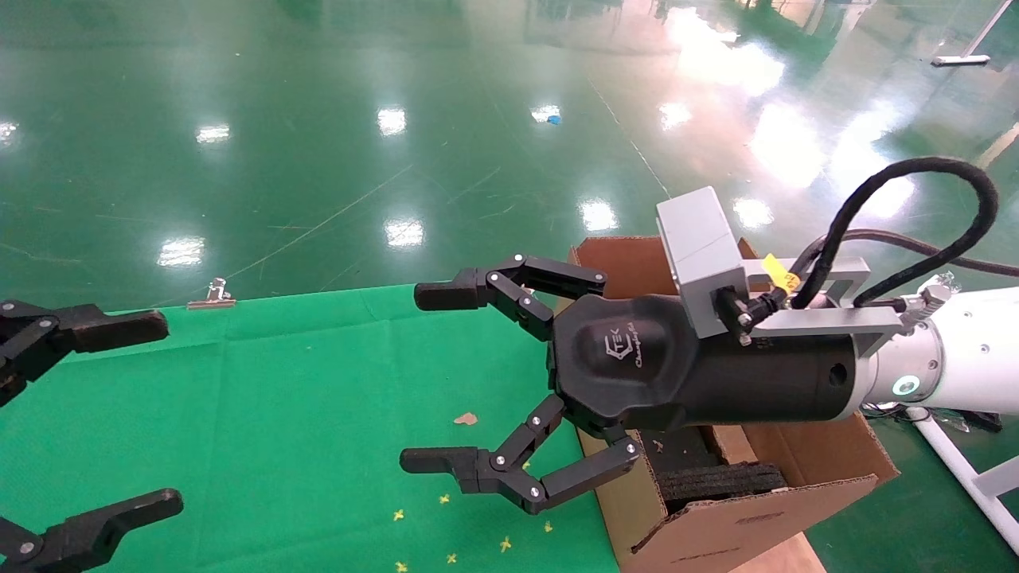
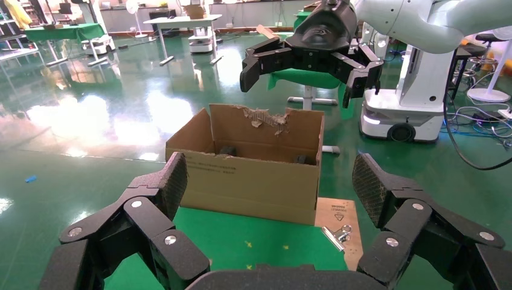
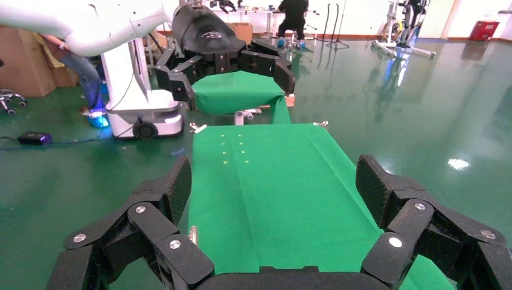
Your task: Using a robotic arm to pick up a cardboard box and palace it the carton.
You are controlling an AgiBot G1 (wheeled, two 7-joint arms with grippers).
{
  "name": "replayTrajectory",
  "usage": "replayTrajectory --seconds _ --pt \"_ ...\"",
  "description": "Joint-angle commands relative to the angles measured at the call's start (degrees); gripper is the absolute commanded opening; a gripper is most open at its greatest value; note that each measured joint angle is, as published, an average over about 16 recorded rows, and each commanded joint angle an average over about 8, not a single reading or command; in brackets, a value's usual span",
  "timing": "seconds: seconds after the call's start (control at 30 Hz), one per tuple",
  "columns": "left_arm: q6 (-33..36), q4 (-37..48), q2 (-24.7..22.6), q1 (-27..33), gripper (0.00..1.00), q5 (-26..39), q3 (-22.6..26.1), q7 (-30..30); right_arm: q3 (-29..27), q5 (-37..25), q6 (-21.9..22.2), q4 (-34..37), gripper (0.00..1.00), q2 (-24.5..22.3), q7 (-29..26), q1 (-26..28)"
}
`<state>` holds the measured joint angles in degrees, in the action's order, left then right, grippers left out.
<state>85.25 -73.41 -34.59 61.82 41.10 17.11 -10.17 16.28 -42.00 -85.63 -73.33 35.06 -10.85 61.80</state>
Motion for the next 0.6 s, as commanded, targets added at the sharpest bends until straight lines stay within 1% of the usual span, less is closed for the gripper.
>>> replayTrajectory --seconds 0.03,0.6 --pt "0.0 0.0 0.0 0.0 1.0 0.0 0.0 0.0 0.0 0.0 0.0 0.0 1.0 0.0 0.0 0.0" --pt "0.0 0.0 0.0 0.0 1.0 0.0 0.0 0.0 0.0 0.0 0.0 0.0 1.0 0.0 0.0 0.0"
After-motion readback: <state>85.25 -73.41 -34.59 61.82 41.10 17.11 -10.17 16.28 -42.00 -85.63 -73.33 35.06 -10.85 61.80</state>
